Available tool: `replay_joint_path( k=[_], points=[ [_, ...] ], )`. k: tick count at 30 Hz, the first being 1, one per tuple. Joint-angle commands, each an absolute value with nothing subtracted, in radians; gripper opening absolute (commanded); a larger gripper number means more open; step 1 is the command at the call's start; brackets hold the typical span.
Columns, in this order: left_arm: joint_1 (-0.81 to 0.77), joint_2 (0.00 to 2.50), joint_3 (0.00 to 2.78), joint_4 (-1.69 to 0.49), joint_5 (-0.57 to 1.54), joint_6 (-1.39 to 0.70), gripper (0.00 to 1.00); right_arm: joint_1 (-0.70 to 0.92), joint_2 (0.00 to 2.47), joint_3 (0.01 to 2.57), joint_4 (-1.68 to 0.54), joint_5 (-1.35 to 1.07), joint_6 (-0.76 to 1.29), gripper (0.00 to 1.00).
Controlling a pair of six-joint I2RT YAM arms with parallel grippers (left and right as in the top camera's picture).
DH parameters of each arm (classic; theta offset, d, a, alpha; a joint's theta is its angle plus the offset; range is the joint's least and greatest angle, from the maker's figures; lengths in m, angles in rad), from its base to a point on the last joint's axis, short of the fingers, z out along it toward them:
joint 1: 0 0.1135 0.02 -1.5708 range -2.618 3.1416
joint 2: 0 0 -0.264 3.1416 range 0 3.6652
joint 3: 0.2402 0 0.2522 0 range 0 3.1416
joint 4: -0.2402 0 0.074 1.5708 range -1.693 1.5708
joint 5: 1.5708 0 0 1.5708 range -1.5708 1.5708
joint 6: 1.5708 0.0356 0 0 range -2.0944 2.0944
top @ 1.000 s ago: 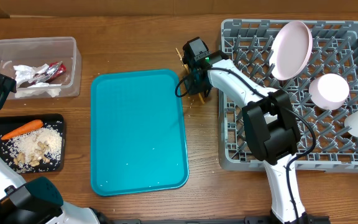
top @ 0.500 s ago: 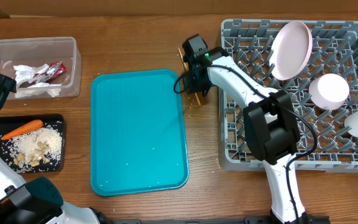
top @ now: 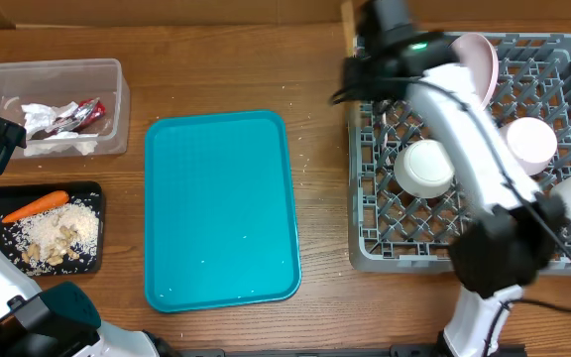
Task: Sort waste into correct bins and load items into the dishwasher rack
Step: 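Lift the wooden stick and place it into the rack's left side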
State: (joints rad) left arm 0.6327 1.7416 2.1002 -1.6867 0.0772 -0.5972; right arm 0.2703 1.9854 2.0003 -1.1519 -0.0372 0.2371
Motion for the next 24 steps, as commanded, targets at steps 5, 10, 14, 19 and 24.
replay_joint_path(
  k=[5, 10, 14, 19, 24],
  points=[
    [0.635, 1.746, 2.097, -1.687, 0.07, -0.606, 1.0, 0.185, 1.969, 1.996, -1.201, -0.13, 0.181, 0.04],
    [0.635, 1.746, 2.097, -1.687, 0.07, -0.606, 1.0, 0.192, 1.993, 1.922, -1.195, -0.133, 0.181, 0.04],
    [0.635, 1.746, 2.097, -1.687, 0.07, -0.606, 1.0, 0.192, 2.012, 1.864, -1.159, -0.134, 0.183, 0.04],
    [0.635, 1.746, 2.097, -1.687, 0.07, -0.606, 1.0, 0.194, 2.014, 1.803, -1.11, -0.145, 0.182, 0.07],
    [0.635, 1.746, 2.097, -1.687, 0.07, -0.606, 1.0, 0.196, 2.015, 1.788, -1.105, -0.153, 0.183, 0.57]
  ],
)
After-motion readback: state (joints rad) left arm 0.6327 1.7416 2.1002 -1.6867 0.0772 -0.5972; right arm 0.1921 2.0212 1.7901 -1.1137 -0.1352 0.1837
